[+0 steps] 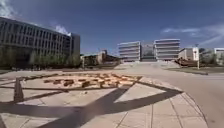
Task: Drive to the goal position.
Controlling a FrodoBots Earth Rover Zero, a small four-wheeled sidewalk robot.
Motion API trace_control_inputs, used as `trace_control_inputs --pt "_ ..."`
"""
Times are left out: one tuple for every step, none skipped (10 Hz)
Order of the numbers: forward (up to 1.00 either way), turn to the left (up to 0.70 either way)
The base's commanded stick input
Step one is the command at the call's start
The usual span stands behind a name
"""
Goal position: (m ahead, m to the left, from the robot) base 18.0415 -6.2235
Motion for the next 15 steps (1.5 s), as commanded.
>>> trace_control_inputs --pt "0.66 -0.01" --pt "0.66 -0.13" --pt "0.67 -0.21" --pt "0.69 -0.28" --pt "0.70 -0.32" --pt "0.70 -0.32" --pt "0.70 -0.32" --pt "0.70 -0.32" --pt "0.70 -0.32" --pt "0.70 -0.32" --pt "0.70 -0.32" --pt "0.70 -0.32" --pt "0.70 -0.32" --pt "0.70 -0.32" --pt "0.70 -0.32"
